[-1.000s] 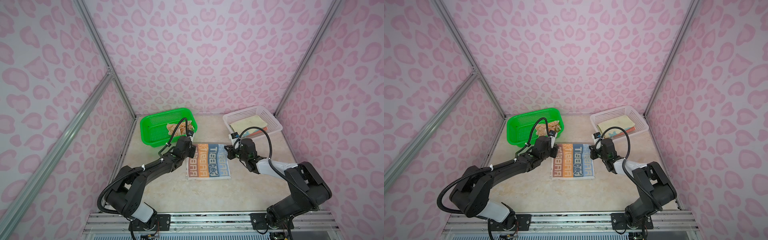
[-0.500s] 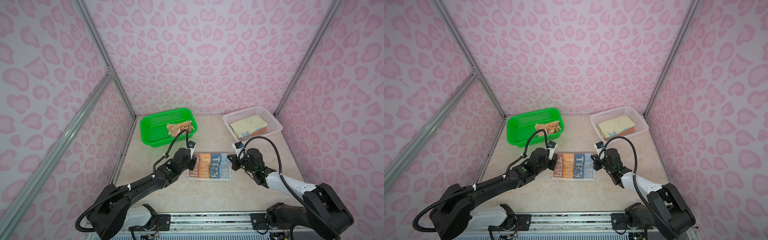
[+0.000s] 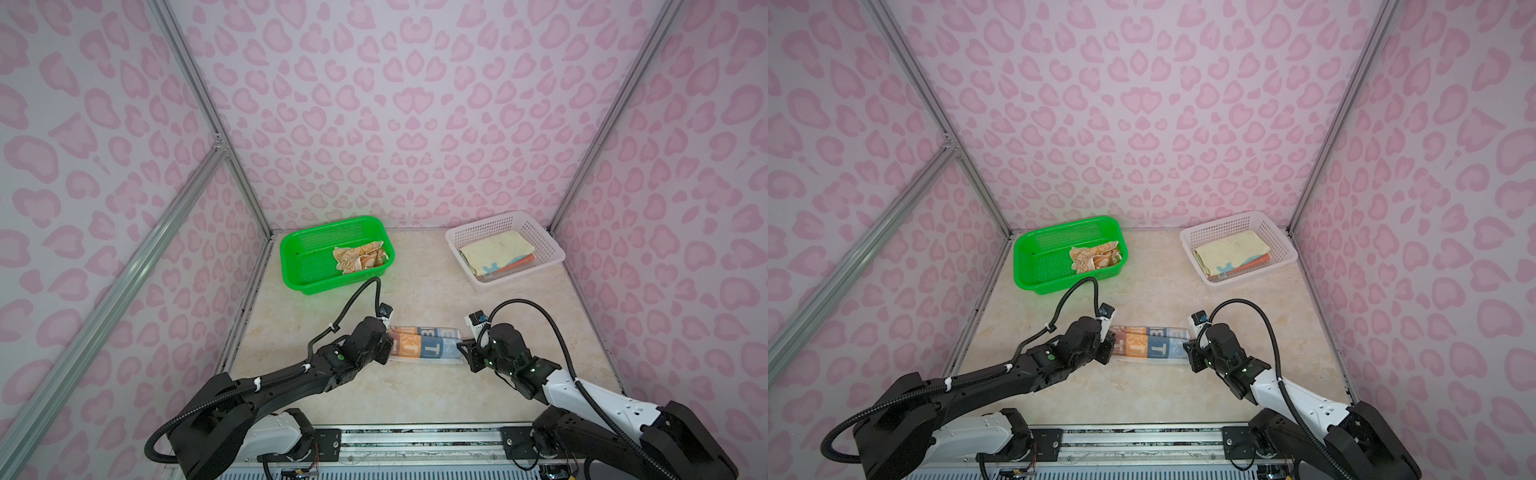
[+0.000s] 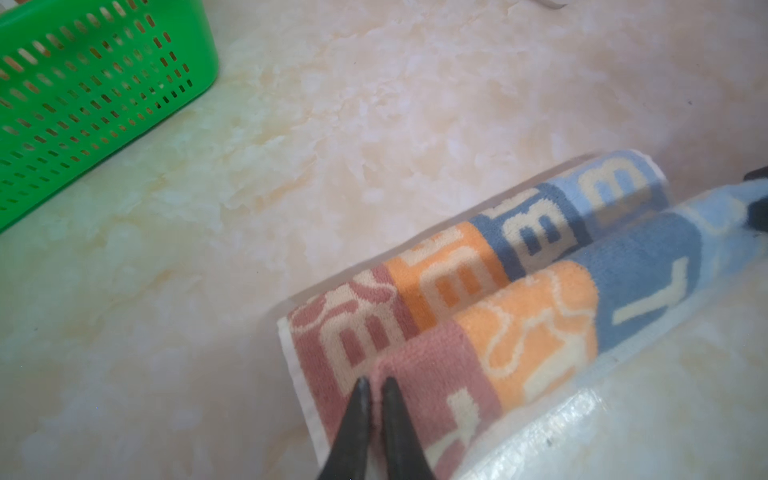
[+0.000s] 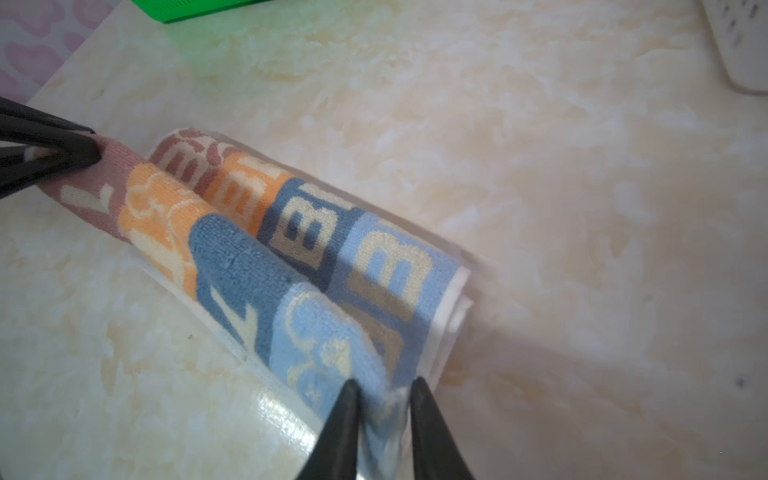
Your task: Fold and stack the towels
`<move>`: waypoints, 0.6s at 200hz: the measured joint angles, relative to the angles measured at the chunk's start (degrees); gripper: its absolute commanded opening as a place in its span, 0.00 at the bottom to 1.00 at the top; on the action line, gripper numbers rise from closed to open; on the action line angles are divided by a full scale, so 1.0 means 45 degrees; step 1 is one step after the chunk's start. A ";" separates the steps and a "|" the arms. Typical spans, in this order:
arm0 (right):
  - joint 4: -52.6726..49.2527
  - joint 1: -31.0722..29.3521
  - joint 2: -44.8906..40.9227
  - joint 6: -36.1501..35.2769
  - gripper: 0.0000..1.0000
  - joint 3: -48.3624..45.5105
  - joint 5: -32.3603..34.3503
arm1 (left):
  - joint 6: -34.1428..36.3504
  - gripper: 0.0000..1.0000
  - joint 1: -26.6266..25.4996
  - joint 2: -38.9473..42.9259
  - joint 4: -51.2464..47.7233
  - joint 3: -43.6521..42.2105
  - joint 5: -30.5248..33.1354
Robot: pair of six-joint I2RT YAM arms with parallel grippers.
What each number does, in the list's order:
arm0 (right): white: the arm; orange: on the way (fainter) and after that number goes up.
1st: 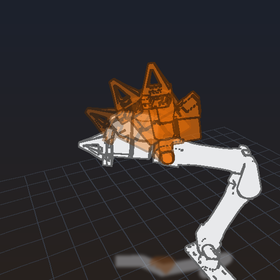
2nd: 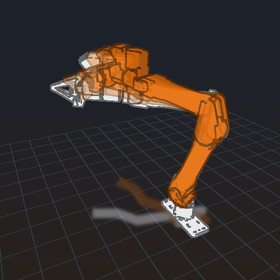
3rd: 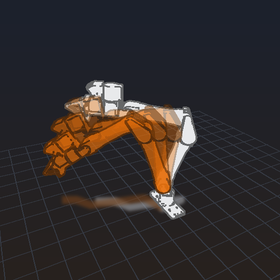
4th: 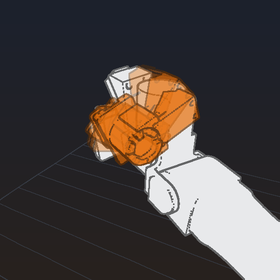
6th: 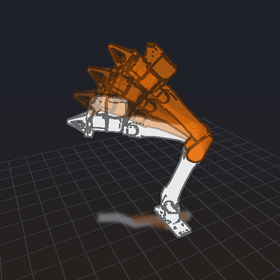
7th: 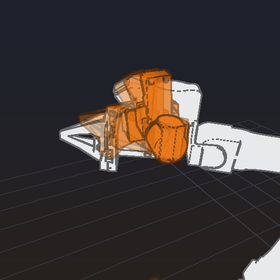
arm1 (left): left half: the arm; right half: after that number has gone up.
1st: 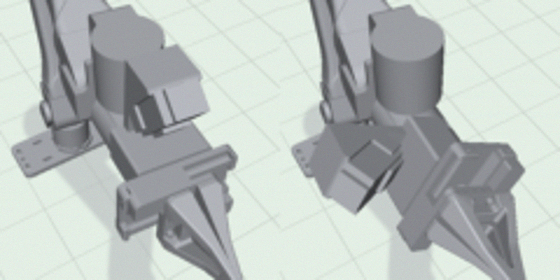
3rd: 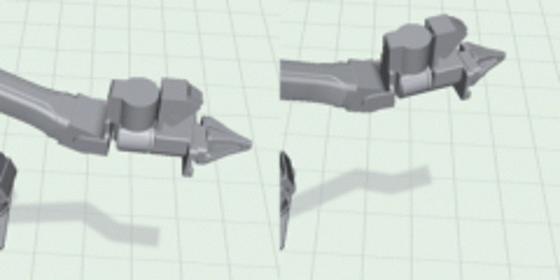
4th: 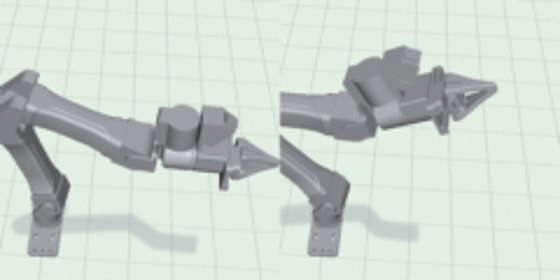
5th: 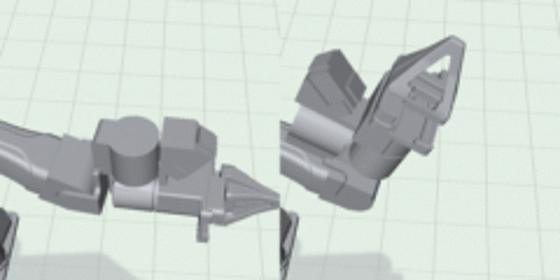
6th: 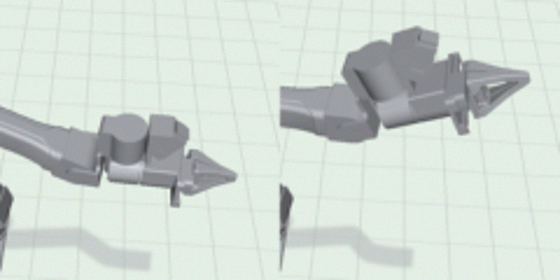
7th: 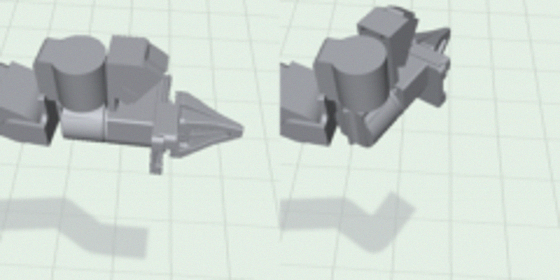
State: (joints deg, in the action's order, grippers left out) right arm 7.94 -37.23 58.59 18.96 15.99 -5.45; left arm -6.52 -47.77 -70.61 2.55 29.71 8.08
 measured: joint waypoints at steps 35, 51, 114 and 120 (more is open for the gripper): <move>-0.1039 -0.0160 -0.1117 0.0908 0.48 -0.0180 0.0505 | -0.0534 0.55 -0.0253 0.0155 -0.0034 -0.0495 0.0019; -0.1637 -0.0228 -0.2006 0.1103 0.50 -0.0165 0.0685 | -0.0695 0.58 -0.0345 0.0714 -0.0112 -0.0704 0.0039; -0.3492 -0.0296 -0.4051 0.1579 0.53 0.0719 0.1355 | -0.0967 0.60 -0.0461 0.3818 -0.1001 -0.1088 0.0447; -0.3560 -0.0296 -0.3954 0.1603 0.54 0.0801 0.1350 | -0.0996 0.60 -0.0461 0.4002 -0.1073 -0.1083 0.0525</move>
State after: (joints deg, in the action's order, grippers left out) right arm -8.08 -38.57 40.80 26.17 19.59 0.62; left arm -11.00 -49.84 -52.60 -2.28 24.84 10.44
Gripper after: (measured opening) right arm 0.527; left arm 0.596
